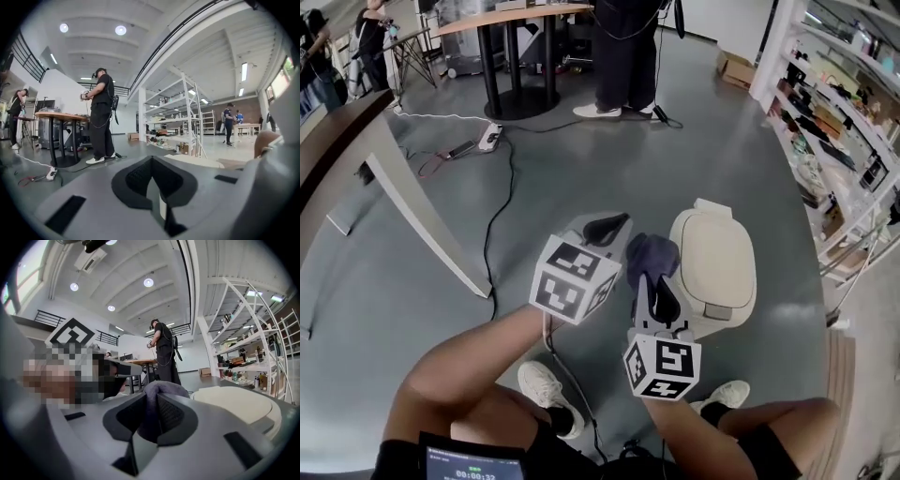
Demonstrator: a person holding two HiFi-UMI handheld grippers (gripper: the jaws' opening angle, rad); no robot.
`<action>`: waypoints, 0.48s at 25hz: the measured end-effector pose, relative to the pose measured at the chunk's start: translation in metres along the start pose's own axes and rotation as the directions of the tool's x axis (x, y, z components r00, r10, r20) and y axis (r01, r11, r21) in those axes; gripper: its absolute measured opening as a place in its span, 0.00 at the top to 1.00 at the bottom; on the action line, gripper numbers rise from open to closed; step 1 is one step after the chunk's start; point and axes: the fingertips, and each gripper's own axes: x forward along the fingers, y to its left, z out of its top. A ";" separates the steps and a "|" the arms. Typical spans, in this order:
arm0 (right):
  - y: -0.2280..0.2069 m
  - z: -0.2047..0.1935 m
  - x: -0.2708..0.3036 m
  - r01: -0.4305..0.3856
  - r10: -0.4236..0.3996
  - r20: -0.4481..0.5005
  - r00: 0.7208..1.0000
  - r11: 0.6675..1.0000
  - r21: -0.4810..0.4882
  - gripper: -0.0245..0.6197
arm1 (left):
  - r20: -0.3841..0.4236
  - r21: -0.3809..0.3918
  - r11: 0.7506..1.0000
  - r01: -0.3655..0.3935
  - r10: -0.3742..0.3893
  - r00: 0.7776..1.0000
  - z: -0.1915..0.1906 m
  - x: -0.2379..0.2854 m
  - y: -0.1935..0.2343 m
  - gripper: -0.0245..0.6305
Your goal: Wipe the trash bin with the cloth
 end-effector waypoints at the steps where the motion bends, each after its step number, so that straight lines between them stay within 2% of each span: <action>1: 0.002 -0.008 0.002 0.000 0.000 -0.002 1.000 1.000 -0.001 0.85 | 0.001 0.012 1.000 0.008 -0.008 1.000 -0.010 0.001 0.001 0.96; 8: -0.010 -0.057 0.007 0.053 -0.052 -0.056 0.997 0.998 0.020 0.85 | -0.096 0.050 0.998 0.038 -0.033 0.995 -0.066 0.021 0.003 0.96; 12: -0.021 -0.084 0.012 0.086 -0.083 -0.095 0.992 0.996 0.029 0.85 | -0.161 0.085 0.993 0.082 -0.067 0.985 -0.104 0.020 -0.003 0.96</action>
